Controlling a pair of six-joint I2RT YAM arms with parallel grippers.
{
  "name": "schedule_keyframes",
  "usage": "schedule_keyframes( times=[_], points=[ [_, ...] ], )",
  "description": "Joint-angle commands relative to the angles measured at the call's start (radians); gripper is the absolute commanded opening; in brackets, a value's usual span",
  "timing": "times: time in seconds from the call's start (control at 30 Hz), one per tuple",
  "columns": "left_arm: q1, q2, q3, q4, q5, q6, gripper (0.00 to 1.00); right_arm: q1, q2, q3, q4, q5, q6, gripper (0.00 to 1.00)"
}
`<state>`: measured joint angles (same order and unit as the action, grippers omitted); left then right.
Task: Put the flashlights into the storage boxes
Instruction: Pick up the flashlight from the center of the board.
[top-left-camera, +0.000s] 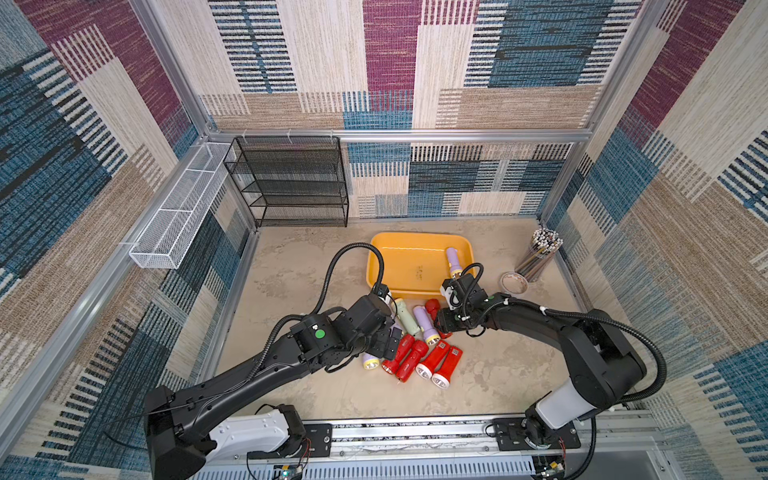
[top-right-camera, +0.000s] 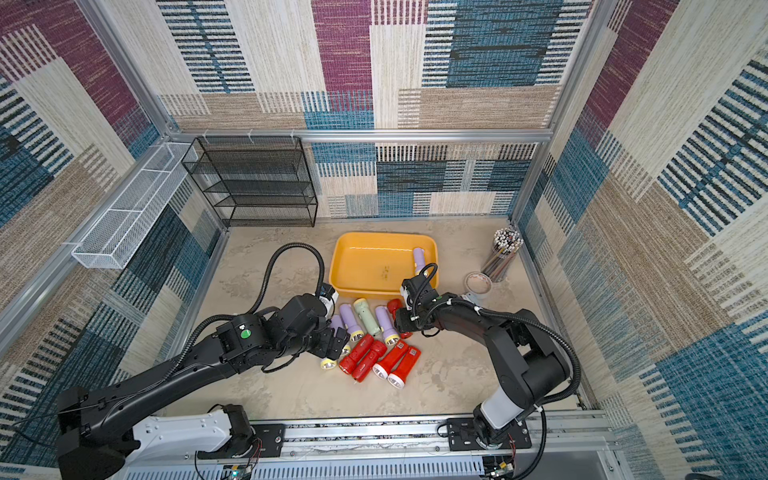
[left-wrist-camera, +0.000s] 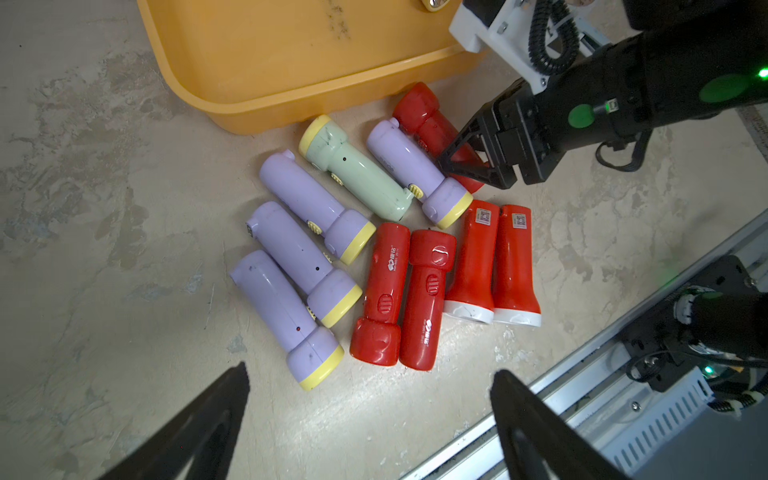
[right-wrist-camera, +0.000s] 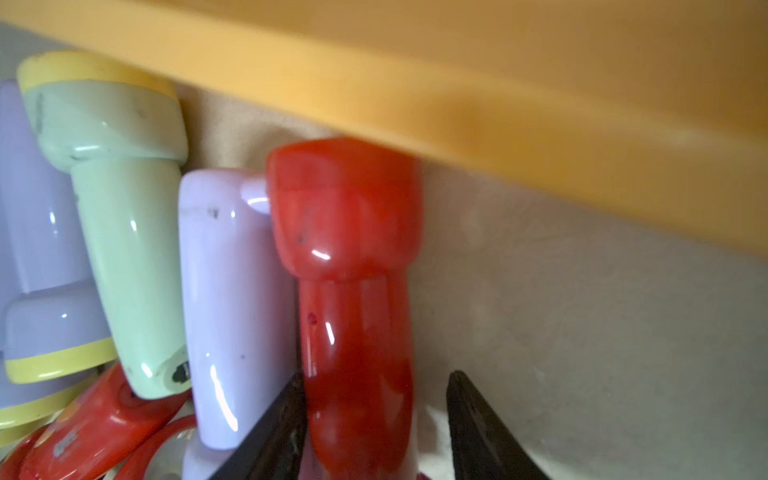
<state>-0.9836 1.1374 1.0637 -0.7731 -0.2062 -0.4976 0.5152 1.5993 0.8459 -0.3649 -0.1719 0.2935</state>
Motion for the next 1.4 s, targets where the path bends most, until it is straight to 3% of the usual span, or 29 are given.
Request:
schedule_keyframes(
  times=[0.0, 0.13, 0.37, 0.67, 1.0, 1.17, 1.37],
  points=[
    [0.000, -0.002, -0.006, 0.012, -0.019, -0.012, 0.95, 0.012, 0.026, 0.031, 0.000, 0.056, -0.016, 0.56],
    [0.001, -0.002, -0.012, 0.015, -0.021, -0.009, 0.95, 0.019, 0.057, 0.061, -0.025, 0.086, -0.022, 0.54],
    [0.000, 0.000, -0.019, 0.019, -0.025, -0.004, 0.95, 0.021, 0.071, 0.075, -0.052, 0.098, -0.015, 0.38],
    [0.001, 0.005, -0.018, 0.027, -0.035, 0.003, 0.95, 0.030, -0.036, 0.096, -0.121, 0.084, 0.001, 0.38],
    [0.000, 0.084, 0.044, 0.024, -0.041, 0.035, 0.95, 0.029, -0.125, 0.233, -0.192, 0.044, -0.006, 0.39],
    [0.000, 0.112, 0.082, 0.020, -0.054, 0.059, 0.95, 0.029, -0.051, 0.352, -0.229, 0.098, -0.039, 0.40],
    [0.006, 0.152, 0.138, 0.015, -0.070, 0.094, 0.96, 0.020, 0.142, 0.542, -0.258, 0.176, -0.087, 0.40]
  ],
)
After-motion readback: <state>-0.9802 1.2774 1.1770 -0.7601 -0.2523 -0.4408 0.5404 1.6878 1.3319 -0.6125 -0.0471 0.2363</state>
